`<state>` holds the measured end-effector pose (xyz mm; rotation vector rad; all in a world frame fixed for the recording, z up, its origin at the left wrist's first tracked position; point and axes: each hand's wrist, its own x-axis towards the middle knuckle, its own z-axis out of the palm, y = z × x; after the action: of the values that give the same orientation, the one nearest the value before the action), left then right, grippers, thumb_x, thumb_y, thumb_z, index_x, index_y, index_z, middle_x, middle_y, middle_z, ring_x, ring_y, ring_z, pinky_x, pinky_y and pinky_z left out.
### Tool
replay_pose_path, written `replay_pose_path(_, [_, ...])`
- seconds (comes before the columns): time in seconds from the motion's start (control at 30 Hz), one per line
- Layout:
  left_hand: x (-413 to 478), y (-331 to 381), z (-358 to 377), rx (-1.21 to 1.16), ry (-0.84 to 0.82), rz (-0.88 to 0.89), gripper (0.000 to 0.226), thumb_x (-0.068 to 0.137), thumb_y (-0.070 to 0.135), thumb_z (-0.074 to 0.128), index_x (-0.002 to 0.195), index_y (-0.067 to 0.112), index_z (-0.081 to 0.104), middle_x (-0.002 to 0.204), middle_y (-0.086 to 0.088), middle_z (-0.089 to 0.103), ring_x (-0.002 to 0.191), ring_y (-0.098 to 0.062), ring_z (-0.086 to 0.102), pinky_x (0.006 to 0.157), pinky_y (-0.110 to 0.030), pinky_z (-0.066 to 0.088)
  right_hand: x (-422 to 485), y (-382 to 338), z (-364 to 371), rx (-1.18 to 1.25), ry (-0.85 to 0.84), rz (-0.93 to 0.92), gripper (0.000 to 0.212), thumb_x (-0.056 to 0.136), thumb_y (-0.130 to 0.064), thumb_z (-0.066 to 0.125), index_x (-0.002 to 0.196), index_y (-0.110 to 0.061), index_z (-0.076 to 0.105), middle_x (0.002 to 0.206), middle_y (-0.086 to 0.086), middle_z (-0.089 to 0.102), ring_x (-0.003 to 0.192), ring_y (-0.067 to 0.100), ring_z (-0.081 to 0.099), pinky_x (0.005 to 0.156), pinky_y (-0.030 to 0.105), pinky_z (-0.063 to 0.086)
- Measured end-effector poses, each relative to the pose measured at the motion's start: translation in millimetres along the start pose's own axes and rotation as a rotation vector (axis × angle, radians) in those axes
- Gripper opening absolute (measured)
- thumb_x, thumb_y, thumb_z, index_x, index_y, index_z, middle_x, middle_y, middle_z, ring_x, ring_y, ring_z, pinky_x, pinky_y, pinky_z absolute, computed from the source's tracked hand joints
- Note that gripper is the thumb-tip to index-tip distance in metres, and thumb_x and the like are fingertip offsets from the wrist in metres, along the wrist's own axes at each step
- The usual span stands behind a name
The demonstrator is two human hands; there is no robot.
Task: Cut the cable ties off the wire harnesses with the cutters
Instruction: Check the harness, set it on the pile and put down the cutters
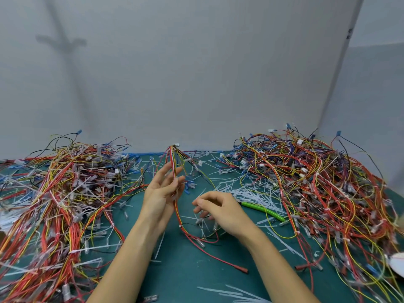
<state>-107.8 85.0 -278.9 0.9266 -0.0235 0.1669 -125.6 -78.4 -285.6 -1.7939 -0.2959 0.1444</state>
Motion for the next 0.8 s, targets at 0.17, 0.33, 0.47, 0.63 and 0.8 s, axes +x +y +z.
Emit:
replay_pose_path(0.17, [5, 5, 5, -0.055, 0.034, 0.013, 0.039, 0.099, -0.004, 0.037, 0.131, 0.01, 0.055, 0.08, 0.002, 0.069, 0.055, -0.005, 0.049, 0.046, -0.015, 0.037, 1, 2, 4, 0.002, 0.153, -0.098, 0.015, 0.094, -0.021, 0.061, 0.083, -0.025, 0.071, 0.078, -0.005, 0.075, 0.07, 0.006, 0.066, 0.065, 0.02, 0.048])
replay_pose_path(0.33, [8, 4, 26, 0.138, 0.097, 0.064, 0.038, 0.102, 0.002, 0.041, 0.132, 0.018, 0.057, 0.09, 0.008, 0.069, 0.051, -0.004, 0.034, 0.039, -0.013, 0.024, 0, 2, 12, -0.057, 0.368, -0.269, 0.01, 0.089, -0.027, 0.061, 0.083, -0.027, 0.069, 0.073, -0.01, 0.07, 0.07, 0.007, 0.065, 0.067, 0.021, 0.051])
replay_pose_path(0.47, [21, 18, 76, 0.322, 0.025, 0.128, 0.044, 0.1, -0.004, 0.036, 0.114, 0.026, 0.065, 0.092, 0.006, 0.058, 0.051, -0.003, 0.034, 0.036, -0.013, 0.02, -2, 1, 11, -0.082, 0.435, -0.283, 0.012, 0.09, -0.023, 0.062, 0.081, -0.027, 0.068, 0.066, -0.011, 0.066, 0.066, 0.006, 0.062, 0.067, 0.028, 0.052])
replay_pose_path(0.63, [37, 36, 153, 0.461, -0.027, 0.34, 0.036, 0.102, 0.003, 0.043, 0.115, 0.03, 0.062, 0.105, -0.001, 0.06, 0.057, -0.007, 0.04, 0.039, -0.013, 0.028, -7, -5, 9, -0.059, 0.773, -0.377, 0.014, 0.093, -0.017, 0.056, 0.104, -0.018, 0.065, 0.098, -0.007, 0.064, 0.098, 0.01, 0.056, 0.088, 0.031, 0.047])
replay_pose_path(0.8, [42, 23, 219, 0.592, -0.149, 0.471, 0.031, 0.1, 0.005, 0.043, 0.107, 0.028, 0.063, 0.093, 0.001, 0.063, 0.054, -0.003, 0.044, 0.051, -0.018, 0.037, -6, -7, 10, 0.084, 1.019, -0.385, 0.044, 0.089, -0.012, 0.049, 0.133, -0.005, 0.044, 0.136, 0.007, 0.044, 0.128, 0.018, 0.042, 0.108, 0.037, 0.036])
